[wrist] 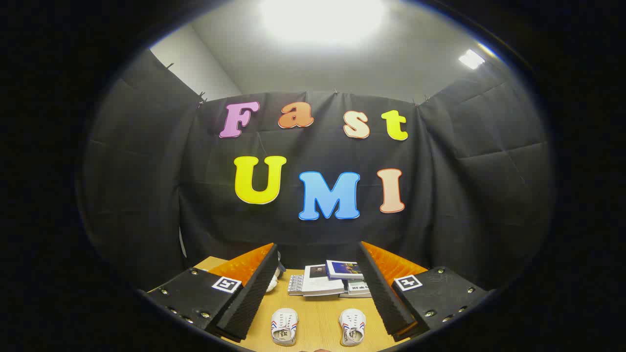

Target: Open the storage box then place both shoes into the box .Put the left shoe in first, then the right shoe, with the right side of both shoes facing outward in a uniform manner.

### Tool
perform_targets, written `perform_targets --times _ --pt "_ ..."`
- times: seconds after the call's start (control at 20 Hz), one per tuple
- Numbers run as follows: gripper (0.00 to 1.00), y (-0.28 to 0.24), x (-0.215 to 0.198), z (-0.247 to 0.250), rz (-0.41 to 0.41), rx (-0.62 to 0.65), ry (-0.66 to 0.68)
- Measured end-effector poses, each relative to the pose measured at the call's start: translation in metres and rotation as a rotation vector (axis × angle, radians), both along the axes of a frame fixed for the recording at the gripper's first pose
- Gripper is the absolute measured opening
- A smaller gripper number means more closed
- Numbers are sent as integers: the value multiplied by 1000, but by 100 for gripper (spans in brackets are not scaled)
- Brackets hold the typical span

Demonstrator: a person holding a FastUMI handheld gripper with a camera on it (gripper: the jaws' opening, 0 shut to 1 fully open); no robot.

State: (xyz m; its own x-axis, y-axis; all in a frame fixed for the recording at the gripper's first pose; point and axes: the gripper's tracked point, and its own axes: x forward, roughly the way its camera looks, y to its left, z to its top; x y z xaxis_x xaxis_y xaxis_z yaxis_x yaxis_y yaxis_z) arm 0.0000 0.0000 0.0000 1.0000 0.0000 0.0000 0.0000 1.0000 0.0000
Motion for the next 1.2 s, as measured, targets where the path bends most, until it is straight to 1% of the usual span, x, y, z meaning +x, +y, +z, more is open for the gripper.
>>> perform_targets --times 0.5,0.65,0.85,1.05,1.2 --pt "98 5 2 -17 -6 -12 44" --pt "98 10 3 -18 0 -3 45" --pt "98 8 5 -24 -23 27 64" --pt "98 12 10 -26 -16 29 64" --pt "98 11 21 -32 -9 60 76"
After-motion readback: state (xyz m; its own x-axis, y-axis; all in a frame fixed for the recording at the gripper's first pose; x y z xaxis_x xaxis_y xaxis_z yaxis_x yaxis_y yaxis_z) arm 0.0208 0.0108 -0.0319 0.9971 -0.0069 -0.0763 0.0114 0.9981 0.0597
